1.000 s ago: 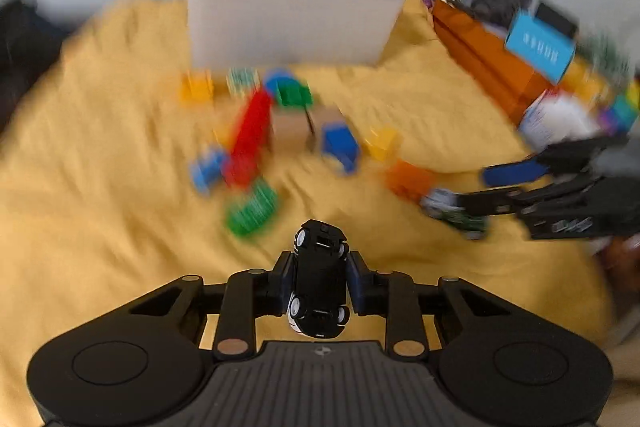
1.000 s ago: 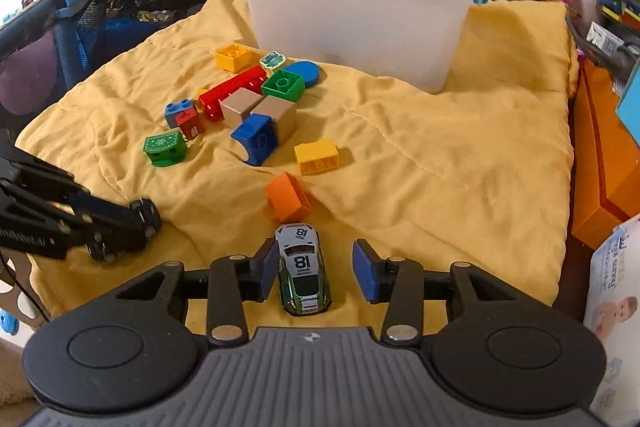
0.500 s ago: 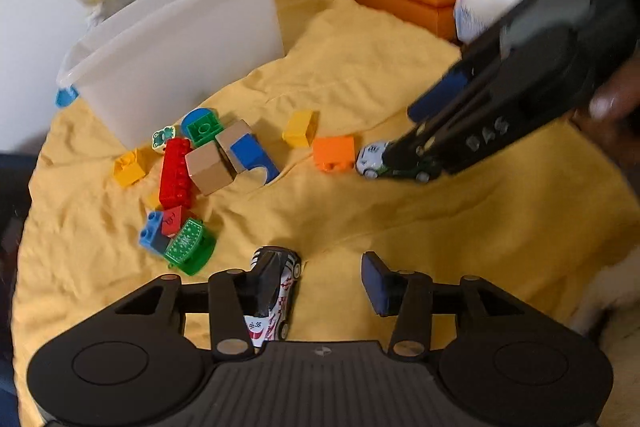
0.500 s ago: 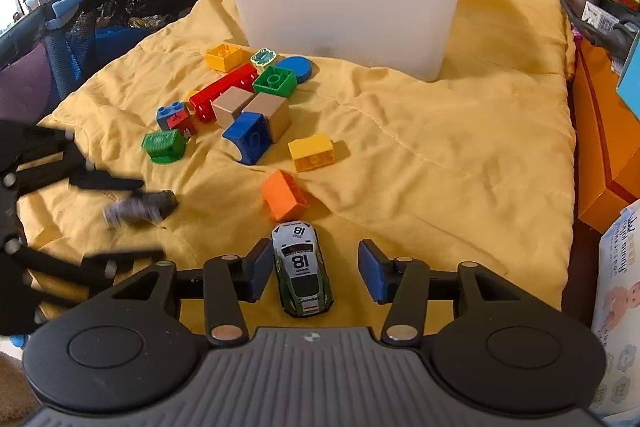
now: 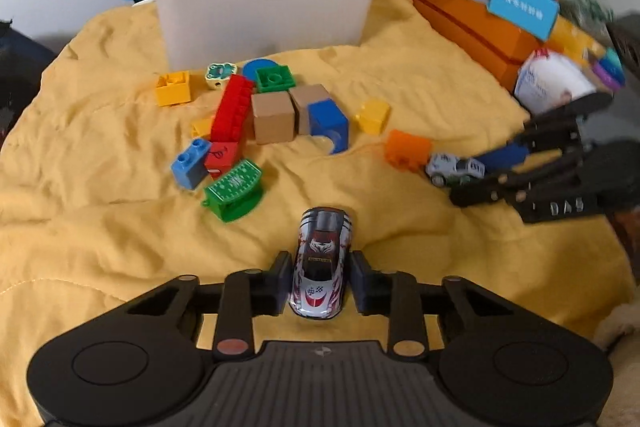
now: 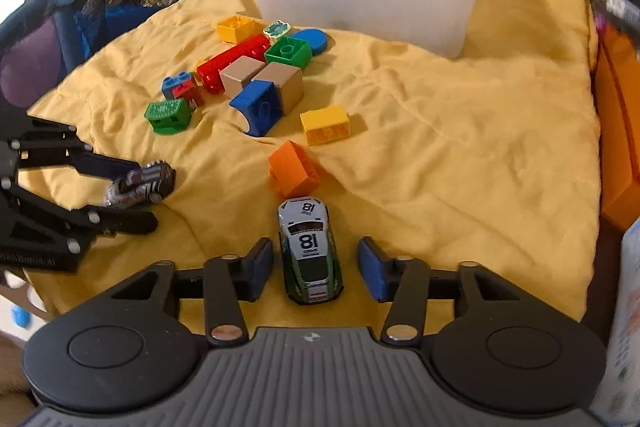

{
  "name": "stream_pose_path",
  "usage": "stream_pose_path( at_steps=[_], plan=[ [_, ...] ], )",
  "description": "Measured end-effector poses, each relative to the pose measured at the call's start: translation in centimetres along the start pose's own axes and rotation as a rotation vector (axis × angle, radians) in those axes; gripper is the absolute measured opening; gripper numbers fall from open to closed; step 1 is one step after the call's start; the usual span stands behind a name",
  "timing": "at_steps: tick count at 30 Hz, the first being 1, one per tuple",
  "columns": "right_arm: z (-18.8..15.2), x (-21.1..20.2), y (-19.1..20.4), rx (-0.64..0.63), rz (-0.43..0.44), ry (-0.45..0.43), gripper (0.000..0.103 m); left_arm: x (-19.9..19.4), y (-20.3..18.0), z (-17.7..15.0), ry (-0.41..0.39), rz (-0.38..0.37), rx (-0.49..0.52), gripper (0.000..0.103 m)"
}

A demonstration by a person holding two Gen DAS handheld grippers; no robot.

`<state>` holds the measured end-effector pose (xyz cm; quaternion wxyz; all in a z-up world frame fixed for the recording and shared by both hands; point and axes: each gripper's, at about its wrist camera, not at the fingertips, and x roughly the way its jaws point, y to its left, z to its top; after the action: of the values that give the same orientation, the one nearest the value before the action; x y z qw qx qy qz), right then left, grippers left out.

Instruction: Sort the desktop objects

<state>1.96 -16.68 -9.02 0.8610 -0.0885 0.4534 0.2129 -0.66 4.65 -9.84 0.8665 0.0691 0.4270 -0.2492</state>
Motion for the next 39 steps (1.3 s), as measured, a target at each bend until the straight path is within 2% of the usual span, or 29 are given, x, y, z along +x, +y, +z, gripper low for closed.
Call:
stream_pose_path(
  at_steps=[1,4,8,12,15,18,21,23,27,30,32,34,36,38,39],
  plan=[
    [0.0,-0.1,0.3,-0.028,0.003,0.002,0.034,-0.1,0.2,0.2,-0.003,0.001,0.0,0.034],
    [0.4,-0.3,0.5,-0.063,-0.002,0.009,0.034,-1.3,0.4,1.7,-0.035,0.012,0.015,0.034],
    [2.5,-1.4,-0.2,-0.05,-0.016,-0.041,0.034,-4.2,1.5,5.9,-0.164,0.015,0.016,0.034],
    [6.8,-4.1,-1.6,-0.048,-0.057,-0.176,0.034,-6.1,3.3,11.9,-0.29,0.005,0.034,0.034],
    [10.8,-5.6,-2.7,-0.043,-0.076,-0.281,0.034,-5.8,5.1,16.8,-0.358,0.002,0.021,0.034],
    [15.3,-6.2,-4.0,-0.01,-0.086,-0.376,0.034,-4.0,6.5,20.9,-0.381,0.051,-0.015,0.034],
    [19.2,-5.1,-4.7,0.014,-0.135,-0.411,0.034,-1.9,7.8,23.7,-0.373,0.093,-0.068,0.034],
    [21.1,-3.9,-5.3,0.044,-0.129,-0.406,0.034,-0.1,8.2,24.5,-0.351,0.127,-0.074,0.034],
    [23.1,-0.4,-5.7,0.075,-0.162,-0.343,0.034,3.8,9.2,24.8,-0.245,0.159,-0.101,0.035],
    [23.0,2.1,-6.1,0.105,-0.173,-0.277,0.036,5.0,9.7,23.9,-0.197,0.139,-0.142,0.043],
    [22.9,3.0,-6.5,0.126,-0.175,-0.242,0.036,4.5,9.5,23.4,-0.211,0.131,-0.144,0.048],
    [22.5,2.7,-6.5,0.137,-0.162,-0.243,0.038,3.0,9.3,23.1,-0.241,0.129,-0.141,0.049],
    [22.2,1.8,-6.3,0.127,-0.167,-0.268,0.042,0.6,8.9,22.3,-0.291,0.111,-0.133,0.053],
    [22.0,0.3,-6.1,0.118,-0.172,-0.307,0.041,-1.5,8.3,21.1,-0.336,0.107,-0.117,0.067],
    [21.8,-0.6,-6.0,0.123,-0.159,-0.335,0.042,-2.6,7.9,20.0,-0.357,0.108,-0.108,0.068]
  ],
)
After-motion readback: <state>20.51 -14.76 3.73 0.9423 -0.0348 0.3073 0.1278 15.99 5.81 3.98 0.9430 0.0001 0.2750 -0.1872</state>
